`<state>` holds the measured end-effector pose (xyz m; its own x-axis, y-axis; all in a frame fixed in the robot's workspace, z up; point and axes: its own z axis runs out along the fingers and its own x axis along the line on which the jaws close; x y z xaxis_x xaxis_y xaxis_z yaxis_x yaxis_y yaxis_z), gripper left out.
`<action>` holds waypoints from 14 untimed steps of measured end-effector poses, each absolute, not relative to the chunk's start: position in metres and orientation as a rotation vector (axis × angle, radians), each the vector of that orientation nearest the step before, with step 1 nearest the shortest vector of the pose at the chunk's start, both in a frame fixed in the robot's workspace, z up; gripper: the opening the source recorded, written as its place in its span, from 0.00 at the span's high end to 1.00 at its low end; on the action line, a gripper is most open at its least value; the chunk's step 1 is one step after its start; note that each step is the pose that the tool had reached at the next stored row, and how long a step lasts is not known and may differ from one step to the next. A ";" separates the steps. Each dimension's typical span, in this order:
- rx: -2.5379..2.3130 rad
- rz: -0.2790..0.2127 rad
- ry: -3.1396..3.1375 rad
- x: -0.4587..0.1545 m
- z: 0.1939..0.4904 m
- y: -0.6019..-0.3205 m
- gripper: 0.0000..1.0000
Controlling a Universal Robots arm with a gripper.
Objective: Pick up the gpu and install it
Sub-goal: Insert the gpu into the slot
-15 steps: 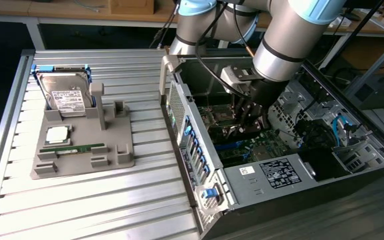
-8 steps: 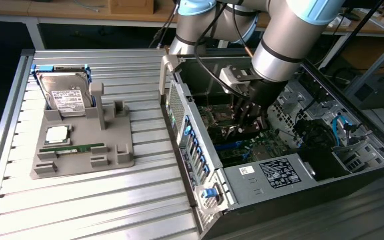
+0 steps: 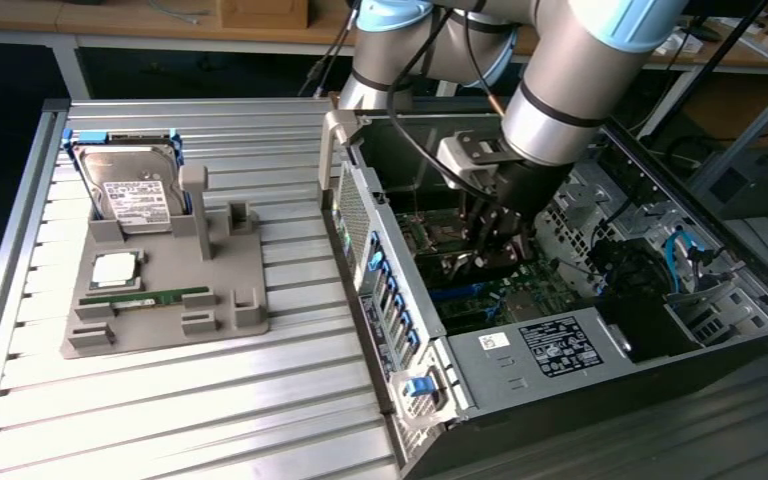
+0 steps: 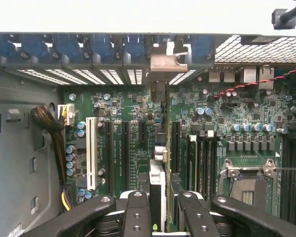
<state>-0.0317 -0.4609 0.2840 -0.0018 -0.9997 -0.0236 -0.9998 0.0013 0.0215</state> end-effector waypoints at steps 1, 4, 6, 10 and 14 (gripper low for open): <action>-2.218 0.050 2.222 -0.032 0.284 -0.461 0.73; -2.218 0.049 2.222 -0.033 0.283 -0.461 0.73; -2.219 0.049 2.222 -0.033 0.282 -0.461 0.73; -2.218 0.049 2.222 -0.034 0.281 -0.461 0.73; -2.219 0.049 2.222 -0.035 0.280 -0.461 0.73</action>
<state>-0.0346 -0.4609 0.2798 -0.0019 -0.9997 -0.0229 -0.9998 0.0014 0.0215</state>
